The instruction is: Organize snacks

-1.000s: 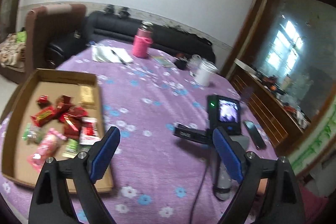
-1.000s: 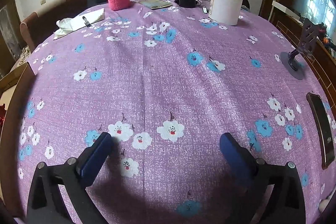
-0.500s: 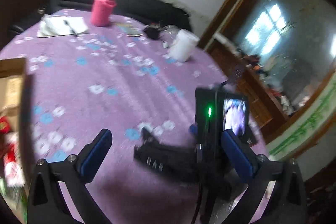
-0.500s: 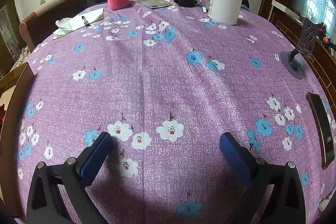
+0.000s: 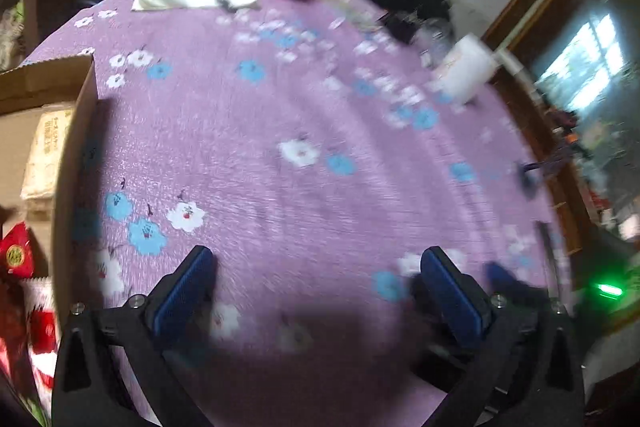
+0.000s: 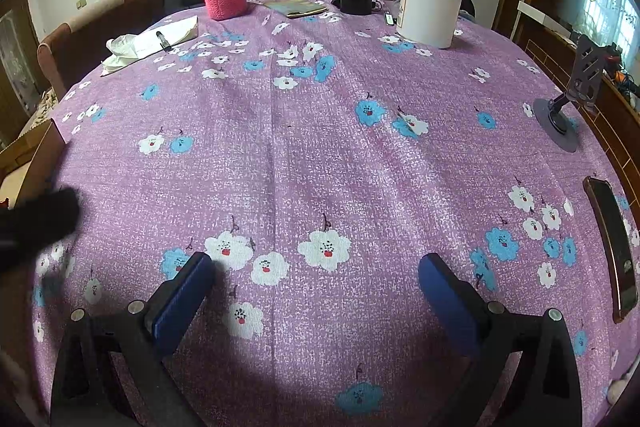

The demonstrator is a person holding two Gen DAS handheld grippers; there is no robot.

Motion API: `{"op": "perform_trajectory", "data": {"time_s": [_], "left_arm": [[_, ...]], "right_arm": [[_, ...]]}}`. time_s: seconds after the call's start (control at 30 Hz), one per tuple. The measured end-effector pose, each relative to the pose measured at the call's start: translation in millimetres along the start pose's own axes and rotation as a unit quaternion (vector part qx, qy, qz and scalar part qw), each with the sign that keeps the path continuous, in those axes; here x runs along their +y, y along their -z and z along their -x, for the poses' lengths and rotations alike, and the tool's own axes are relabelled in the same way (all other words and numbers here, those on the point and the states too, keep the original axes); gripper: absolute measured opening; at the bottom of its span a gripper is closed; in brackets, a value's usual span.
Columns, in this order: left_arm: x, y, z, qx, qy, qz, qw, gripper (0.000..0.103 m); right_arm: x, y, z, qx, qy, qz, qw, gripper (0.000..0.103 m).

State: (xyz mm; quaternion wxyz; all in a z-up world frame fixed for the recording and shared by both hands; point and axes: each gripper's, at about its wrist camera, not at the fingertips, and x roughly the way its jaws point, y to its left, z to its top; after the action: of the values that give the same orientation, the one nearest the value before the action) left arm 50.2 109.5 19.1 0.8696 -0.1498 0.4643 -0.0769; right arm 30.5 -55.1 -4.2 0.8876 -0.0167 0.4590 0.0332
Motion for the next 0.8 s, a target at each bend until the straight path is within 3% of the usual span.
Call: {"op": "perform_trajectory", "data": {"time_s": [0.13,0.27,0.43,0.8], "left_arm": [[-10.2,-2.0,-12.1,-0.020,-0.072,-0.029,0.9968,0.103],[-27.0,2.6,-24.0,-0.010,-0.142,-0.071,0.9872,0.103],[-26.2,7.6,-22.9,-0.025,-0.159,-0.056,0.9853,0.103],[-25.7,8.9,-22.4,-0.025,-0.159,-0.056,0.9853,0.103]], "right_arm": [[-0.3,0.1,-0.2,0.000,0.000,0.000,1.000,0.102],[-0.6,-0.3,-0.5,0.000,0.001,0.000,1.000,0.102],[-0.7,-0.5,0.9,0.000,0.001,0.002,1.000,0.102],[0.0,-0.6,0.7,0.000,0.002,0.003,1.000,0.102]]}}
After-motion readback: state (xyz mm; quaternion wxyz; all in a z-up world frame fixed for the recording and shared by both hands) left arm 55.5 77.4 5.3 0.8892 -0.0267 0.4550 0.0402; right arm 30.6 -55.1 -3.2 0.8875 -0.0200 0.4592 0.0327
